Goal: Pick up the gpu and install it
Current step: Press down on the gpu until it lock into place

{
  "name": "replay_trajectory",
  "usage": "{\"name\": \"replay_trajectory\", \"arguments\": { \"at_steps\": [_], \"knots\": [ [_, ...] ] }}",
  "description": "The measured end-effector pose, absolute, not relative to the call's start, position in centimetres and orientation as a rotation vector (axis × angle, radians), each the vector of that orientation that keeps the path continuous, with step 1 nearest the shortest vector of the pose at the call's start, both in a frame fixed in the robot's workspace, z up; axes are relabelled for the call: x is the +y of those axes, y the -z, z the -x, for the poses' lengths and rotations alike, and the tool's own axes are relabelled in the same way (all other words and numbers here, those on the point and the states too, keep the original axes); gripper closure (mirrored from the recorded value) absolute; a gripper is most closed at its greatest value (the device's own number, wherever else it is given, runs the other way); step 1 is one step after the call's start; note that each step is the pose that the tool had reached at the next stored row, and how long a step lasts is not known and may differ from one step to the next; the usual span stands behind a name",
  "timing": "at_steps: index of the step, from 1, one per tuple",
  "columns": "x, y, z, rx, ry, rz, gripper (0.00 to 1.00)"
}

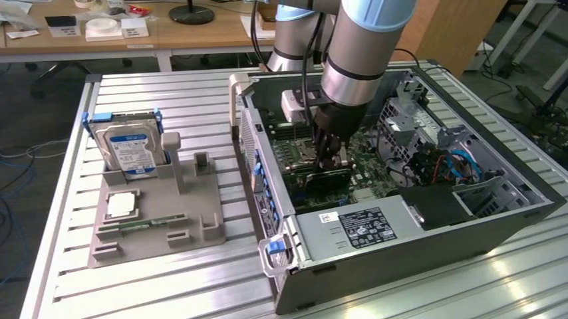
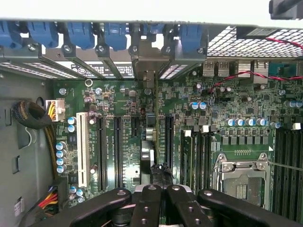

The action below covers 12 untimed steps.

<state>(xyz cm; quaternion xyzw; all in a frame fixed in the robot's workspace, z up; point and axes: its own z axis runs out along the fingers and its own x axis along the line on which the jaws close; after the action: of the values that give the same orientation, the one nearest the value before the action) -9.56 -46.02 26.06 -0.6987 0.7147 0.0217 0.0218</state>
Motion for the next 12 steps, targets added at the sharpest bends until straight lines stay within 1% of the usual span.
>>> {"name": "replay_trajectory", "arguments": {
  "at_steps": [12],
  "knots": [
    [-46.02, -26.01, 9.56, 2.215, -0.067, 2.165, 0.89]
  ]
}}
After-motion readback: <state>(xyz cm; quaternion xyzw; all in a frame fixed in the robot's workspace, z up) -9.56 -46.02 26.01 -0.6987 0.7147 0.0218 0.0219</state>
